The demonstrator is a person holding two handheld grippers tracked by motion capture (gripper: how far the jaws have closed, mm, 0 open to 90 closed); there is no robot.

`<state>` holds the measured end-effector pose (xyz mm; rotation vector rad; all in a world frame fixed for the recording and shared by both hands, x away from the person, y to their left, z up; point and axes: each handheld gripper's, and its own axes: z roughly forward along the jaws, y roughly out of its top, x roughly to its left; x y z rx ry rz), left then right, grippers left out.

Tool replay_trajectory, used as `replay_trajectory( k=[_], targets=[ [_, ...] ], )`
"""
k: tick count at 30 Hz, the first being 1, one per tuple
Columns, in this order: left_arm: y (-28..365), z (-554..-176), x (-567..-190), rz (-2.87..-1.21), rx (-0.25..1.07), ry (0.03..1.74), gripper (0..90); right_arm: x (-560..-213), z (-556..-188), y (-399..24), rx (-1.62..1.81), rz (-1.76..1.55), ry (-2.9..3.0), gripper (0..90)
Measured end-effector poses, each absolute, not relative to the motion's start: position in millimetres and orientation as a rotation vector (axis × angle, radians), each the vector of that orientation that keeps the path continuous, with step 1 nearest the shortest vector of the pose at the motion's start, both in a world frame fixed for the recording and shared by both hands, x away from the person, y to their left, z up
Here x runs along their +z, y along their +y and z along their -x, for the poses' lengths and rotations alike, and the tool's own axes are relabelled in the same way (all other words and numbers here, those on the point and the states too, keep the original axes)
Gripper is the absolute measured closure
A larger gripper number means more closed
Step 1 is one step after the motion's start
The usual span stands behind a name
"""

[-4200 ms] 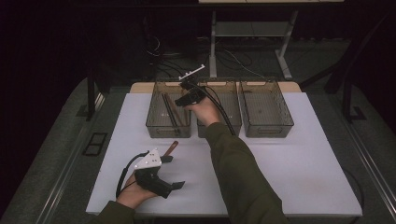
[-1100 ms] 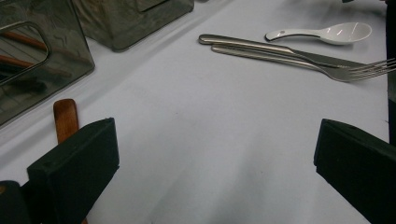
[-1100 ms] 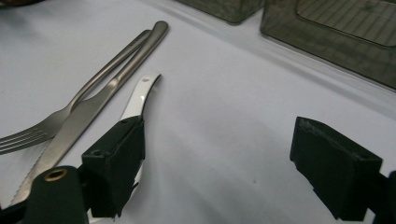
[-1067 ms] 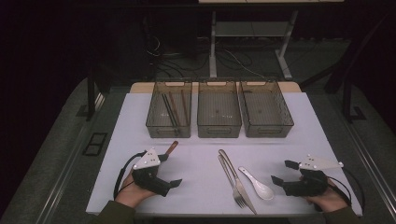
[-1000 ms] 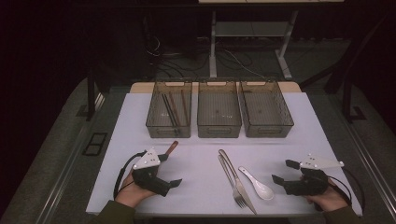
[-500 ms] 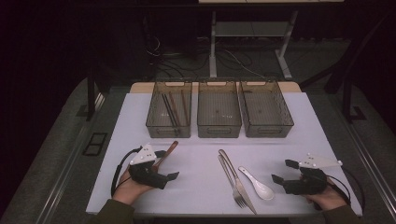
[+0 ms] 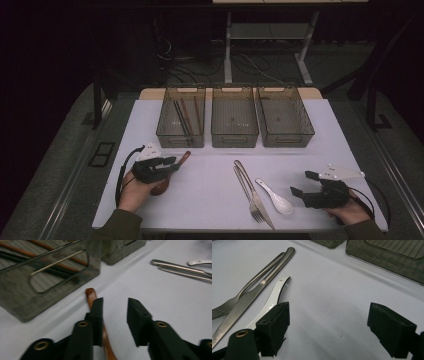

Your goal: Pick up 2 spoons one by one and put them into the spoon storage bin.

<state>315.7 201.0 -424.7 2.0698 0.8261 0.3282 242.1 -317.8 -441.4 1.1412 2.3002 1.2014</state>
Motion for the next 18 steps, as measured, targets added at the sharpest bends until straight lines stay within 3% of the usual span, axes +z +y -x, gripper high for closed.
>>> replay_trajectory(
  k=[4,9,18],
  targets=[
    [204.0,-332.4,-429.4,-2.111,0.305,0.891,88.6,-441.5,-242.7,-317.7,1.198,-1.146,2.296,18.3],
    [202.3,-346.2,-438.9,-2.159,0.288,0.960,89.4,-441.5,-243.0,-317.7,1.197,-1.146,2.296,18.3],
    [193.9,-346.5,-442.0,-2.219,0.265,0.935,89.4,-441.0,-242.6,-317.9,1.199,-1.144,2.295,18.4]
  ],
)
